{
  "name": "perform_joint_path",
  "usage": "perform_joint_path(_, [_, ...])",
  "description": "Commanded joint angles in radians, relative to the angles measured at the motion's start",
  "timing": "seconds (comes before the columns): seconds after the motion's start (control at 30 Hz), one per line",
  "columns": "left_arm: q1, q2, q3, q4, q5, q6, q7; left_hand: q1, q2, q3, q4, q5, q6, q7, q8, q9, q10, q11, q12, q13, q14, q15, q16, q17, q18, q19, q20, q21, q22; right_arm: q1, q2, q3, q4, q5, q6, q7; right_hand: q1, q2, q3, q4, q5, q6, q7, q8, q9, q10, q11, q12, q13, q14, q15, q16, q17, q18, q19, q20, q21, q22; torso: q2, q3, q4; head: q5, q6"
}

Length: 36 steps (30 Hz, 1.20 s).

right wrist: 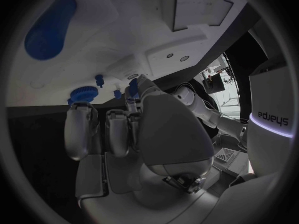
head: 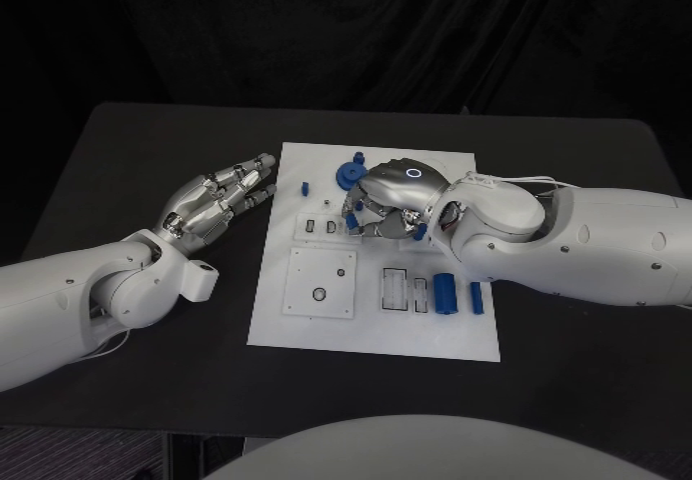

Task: Assemble the parts on the task board

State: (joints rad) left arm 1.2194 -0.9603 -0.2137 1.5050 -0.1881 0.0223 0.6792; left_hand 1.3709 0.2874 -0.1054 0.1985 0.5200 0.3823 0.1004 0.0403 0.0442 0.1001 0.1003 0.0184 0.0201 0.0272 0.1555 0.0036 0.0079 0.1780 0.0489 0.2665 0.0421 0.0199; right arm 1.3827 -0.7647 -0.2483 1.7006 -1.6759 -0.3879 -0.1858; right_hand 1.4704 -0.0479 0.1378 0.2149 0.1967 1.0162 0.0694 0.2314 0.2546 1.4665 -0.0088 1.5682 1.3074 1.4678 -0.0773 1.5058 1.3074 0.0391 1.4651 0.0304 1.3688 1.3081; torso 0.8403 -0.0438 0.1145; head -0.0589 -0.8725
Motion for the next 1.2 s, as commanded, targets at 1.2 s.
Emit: perform_joint_path(1.2, [-0.003,0.011,0.001,-0.004,0.001,0.026,0.147,0.009,0.003,0.017,-0.004,0.004,0.003,0.013,0.005,0.001,0.001,0.009,0.001,0.001,0.002,0.01,0.007,0.001,0.002,-0.002,0.011,0.007,0.002,-0.017,0.046,0.001,-0.054,-0.063,0.063,-0.098,-0.033,-0.002,-0.009,-0.013,0.006,-0.04,0.019,-0.014,0.044,0.094,0.011,-0.006,0.252,0.088,0.015,-0.006,0.206,0.014,0.01,0.016,-0.015,0.173,-0.001,-0.0005,0.0012,-0.011,0.0])
